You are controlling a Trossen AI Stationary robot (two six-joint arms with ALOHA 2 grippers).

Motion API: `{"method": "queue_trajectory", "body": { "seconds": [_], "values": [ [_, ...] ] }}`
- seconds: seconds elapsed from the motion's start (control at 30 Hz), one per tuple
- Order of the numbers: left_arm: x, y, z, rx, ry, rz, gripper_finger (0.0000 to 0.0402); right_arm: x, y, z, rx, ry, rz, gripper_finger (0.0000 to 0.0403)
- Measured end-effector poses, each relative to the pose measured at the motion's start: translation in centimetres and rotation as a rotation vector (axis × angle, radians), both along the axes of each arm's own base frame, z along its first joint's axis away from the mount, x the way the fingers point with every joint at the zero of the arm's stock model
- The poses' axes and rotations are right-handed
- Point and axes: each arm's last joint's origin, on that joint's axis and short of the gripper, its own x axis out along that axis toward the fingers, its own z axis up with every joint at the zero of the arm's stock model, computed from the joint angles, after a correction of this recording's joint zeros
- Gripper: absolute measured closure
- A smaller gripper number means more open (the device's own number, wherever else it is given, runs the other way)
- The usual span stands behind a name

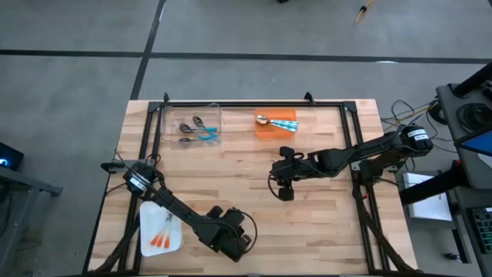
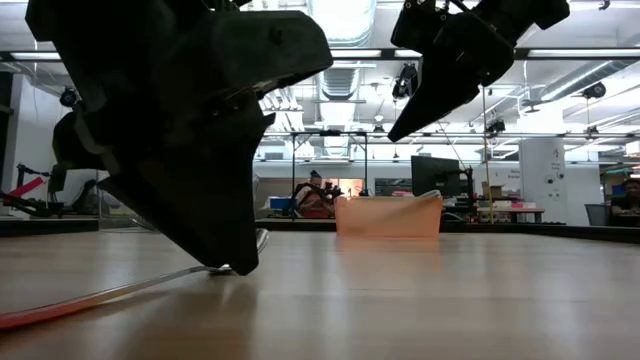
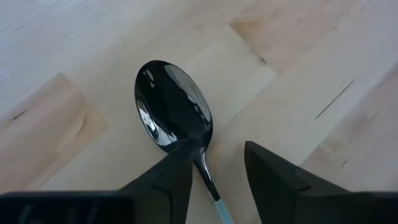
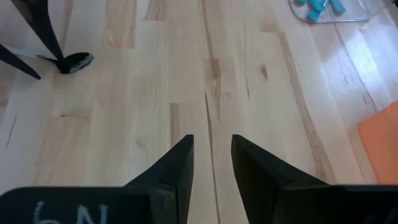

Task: Sort silverware by color (type)
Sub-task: Put the orange spoon into the white bin

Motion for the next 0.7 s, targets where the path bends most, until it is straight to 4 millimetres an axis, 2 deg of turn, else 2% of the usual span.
{"method": "queue_trajectory", "body": {
  "seconds": [0.2,0.47,0.7],
  "values": [
    [-0.5,-0.1,0.1,0.010,0.042,0.015,0.0267,-0.1,0.0,-0.1,0.000,0.010,0.002,0.0305],
    [-0.6,-1.1,1.1,-0.015,0.049,0.014,0.0267,-0.1,0.0,-0.1,-0.004,0.017,0.005,0.0305],
    [-1.3,-1.7,1.1,-0.055,0.091,0.005,0.0267,-0.1,0.0,-0.1,-0.003,0.017,0.004,0.0305]
  ]
}}
